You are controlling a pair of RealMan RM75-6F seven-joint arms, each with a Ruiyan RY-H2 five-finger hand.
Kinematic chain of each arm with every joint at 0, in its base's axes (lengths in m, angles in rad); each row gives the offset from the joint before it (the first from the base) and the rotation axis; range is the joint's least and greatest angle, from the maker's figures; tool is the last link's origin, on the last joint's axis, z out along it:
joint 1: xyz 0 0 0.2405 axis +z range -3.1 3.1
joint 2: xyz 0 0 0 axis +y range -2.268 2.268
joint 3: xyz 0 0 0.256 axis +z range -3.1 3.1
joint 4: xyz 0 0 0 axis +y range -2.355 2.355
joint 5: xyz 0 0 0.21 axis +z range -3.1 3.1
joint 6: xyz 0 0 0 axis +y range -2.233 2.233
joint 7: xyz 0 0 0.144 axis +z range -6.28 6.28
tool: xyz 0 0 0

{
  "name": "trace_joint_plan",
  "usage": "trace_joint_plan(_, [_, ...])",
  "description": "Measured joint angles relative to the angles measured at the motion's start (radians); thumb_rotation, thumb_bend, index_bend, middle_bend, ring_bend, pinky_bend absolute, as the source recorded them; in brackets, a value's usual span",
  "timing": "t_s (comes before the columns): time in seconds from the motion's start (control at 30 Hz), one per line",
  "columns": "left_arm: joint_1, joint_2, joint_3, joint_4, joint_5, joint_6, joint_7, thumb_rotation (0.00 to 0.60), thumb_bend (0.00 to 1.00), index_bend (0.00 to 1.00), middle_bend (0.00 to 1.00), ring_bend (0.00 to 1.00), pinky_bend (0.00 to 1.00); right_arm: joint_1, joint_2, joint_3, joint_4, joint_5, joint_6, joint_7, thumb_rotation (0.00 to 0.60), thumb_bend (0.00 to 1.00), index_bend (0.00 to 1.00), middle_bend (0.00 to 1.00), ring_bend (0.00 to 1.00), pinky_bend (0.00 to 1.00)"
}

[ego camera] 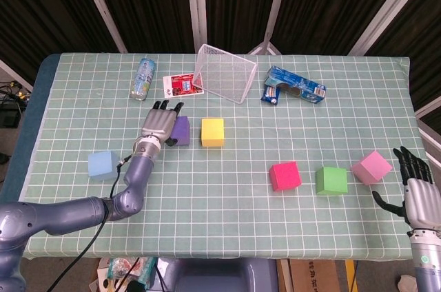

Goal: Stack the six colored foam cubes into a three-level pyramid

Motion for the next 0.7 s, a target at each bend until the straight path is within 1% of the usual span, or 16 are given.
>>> trace_joint_plan(0.2, [-0.01, -0.01, 0.008, 0.008, -0.006, -0.012, 0.0, 0.6, 0.35, 0.01, 0.34, 0.0, 0.04, 0.0, 0.0, 0.001, -0.002, 0.001, 0.0, 0.001, 0.6, 0.26, 0.0, 0.0, 0.0, 0.0])
trace_joint_plan(0.7, [-0.04, -0.052, 0.019, 0.074, -0.012, -0.032, -0.008, 0.6, 0.35, 0.01, 0.34, 0.0, 0.04, 0.001, -0.001, 0.002, -0.003, 0.007, -0.004, -0.004, 0.6, 0.26, 0.0, 0.0, 0.0, 0.0])
